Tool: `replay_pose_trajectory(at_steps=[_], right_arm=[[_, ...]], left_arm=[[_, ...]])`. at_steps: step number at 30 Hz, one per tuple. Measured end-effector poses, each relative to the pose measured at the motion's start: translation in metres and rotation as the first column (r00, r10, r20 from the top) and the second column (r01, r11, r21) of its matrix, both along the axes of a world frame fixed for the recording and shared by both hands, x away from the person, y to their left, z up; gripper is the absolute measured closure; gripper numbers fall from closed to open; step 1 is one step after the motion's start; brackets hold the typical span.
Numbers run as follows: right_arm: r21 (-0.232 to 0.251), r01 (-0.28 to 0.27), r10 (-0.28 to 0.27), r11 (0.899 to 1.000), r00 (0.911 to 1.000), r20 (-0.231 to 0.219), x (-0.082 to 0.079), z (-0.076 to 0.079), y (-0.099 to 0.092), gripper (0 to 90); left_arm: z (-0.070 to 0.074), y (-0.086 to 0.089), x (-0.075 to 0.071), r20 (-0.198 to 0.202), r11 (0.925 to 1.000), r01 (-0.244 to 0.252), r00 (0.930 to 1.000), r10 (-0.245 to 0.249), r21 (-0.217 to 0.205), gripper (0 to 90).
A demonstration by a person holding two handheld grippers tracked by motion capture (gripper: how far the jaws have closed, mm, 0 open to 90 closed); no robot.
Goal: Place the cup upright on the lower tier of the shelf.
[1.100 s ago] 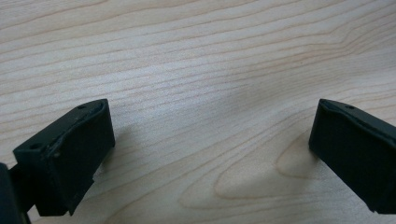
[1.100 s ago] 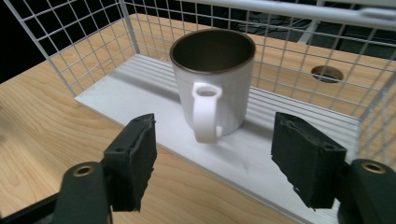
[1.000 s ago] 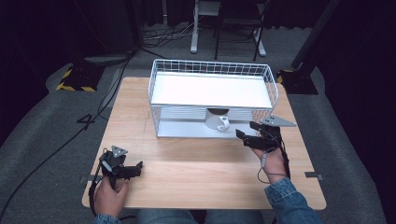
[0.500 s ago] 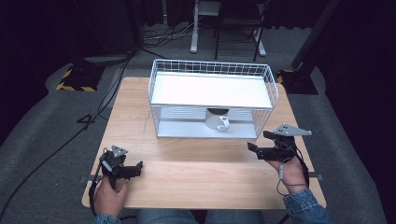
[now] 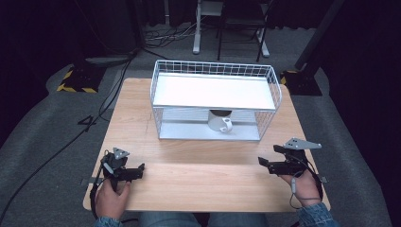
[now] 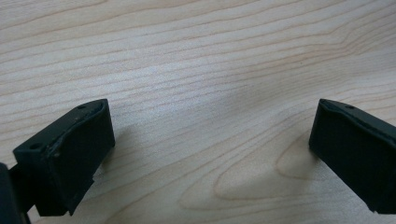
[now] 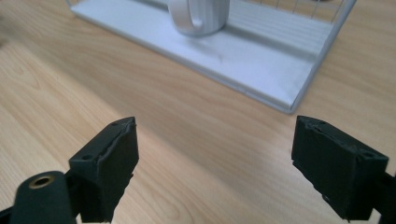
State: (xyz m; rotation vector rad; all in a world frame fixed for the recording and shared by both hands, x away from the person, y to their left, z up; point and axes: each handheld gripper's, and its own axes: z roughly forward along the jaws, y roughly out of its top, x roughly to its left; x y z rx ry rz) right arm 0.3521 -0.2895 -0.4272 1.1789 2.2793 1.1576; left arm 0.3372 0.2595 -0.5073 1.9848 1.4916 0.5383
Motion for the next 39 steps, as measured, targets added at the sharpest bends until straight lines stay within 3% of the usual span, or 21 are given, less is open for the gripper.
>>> replay_pose_trajectory(at_steps=[6,15,24,39], right_arm=[[-0.032,-0.003,0.001,0.999,0.9981,-0.062,-0.002,-0.017,-0.004,15.1],[-0.034,0.017,-0.02,0.999,0.9949,-0.099,-0.005,-0.044,-0.009,15.2],[-0.04,0.037,-0.041,0.998,0.9947,-0.094,-0.008,-0.064,-0.013,14.9],[-0.115,0.032,-0.034,0.993,0.9994,-0.011,-0.012,-0.078,-0.001,12.5]], left_arm=[[0.0,0.0,0.0,0.0,1.0,0.0,1.0,0.0,0.0,0.5],[0.0,0.0,0.0,0.0,1.0,0.0,1.0,0.0,0.0,0.5],[0.0,0.0,0.0,0.0,1.0,0.0,1.0,0.0,0.0,0.4],[0.0,0.0,0.0,0.0,1.0,0.0,1.0,0.0,0.0,0.5]])
